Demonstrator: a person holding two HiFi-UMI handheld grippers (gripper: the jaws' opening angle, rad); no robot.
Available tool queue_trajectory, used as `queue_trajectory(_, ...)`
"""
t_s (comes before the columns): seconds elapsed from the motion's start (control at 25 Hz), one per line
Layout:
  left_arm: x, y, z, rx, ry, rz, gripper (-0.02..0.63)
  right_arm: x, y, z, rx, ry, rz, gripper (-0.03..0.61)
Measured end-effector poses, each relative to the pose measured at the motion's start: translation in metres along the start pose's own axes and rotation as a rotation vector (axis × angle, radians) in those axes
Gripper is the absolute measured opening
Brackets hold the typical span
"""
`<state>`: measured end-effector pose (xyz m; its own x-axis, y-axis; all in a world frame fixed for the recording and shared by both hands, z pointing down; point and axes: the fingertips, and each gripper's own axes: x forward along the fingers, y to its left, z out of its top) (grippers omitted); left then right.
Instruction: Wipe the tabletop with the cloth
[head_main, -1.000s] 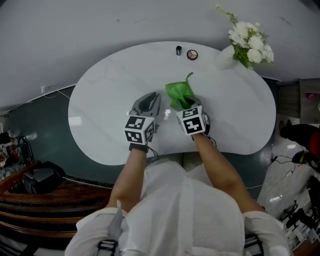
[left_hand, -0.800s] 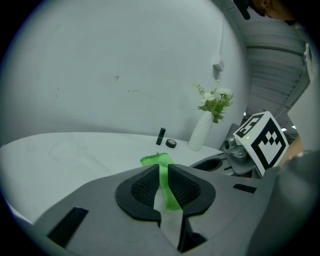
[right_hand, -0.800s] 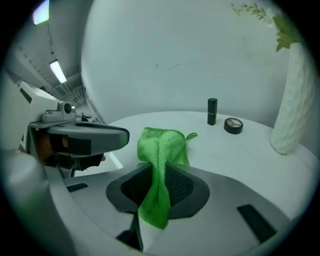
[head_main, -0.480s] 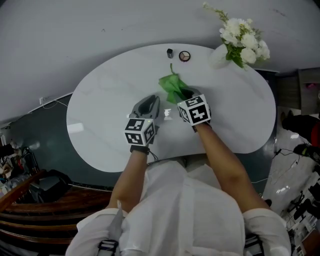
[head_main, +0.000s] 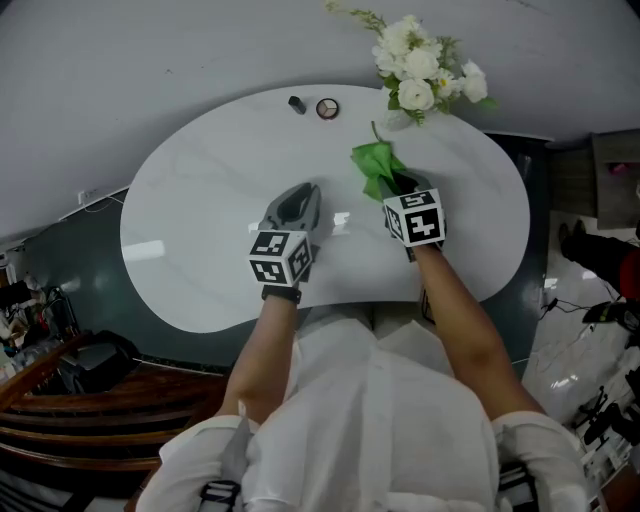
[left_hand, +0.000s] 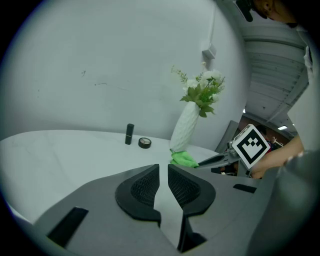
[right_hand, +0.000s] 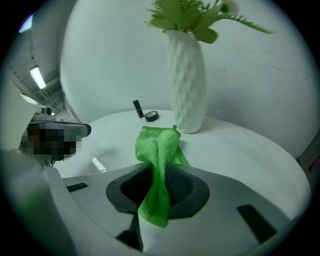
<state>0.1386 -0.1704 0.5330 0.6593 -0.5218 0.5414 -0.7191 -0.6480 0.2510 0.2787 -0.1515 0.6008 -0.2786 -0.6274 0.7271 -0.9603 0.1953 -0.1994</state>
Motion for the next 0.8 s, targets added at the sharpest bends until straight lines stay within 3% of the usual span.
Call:
queue_trajectory(0.32, 0.032, -0.065, 0.006, 0.023, 0.005, -0.029, 0.063, -0.038, -0.106, -0.016, 0.048, -0.007, -0.109, 0.071)
queue_trajectory(0.8, 0.063, -0.129, 0.022, 0.082, 0.014, -0.070, 0.063, -0.028, -0.161, 0.021, 0.011, -0.039, -0.150, 0.071)
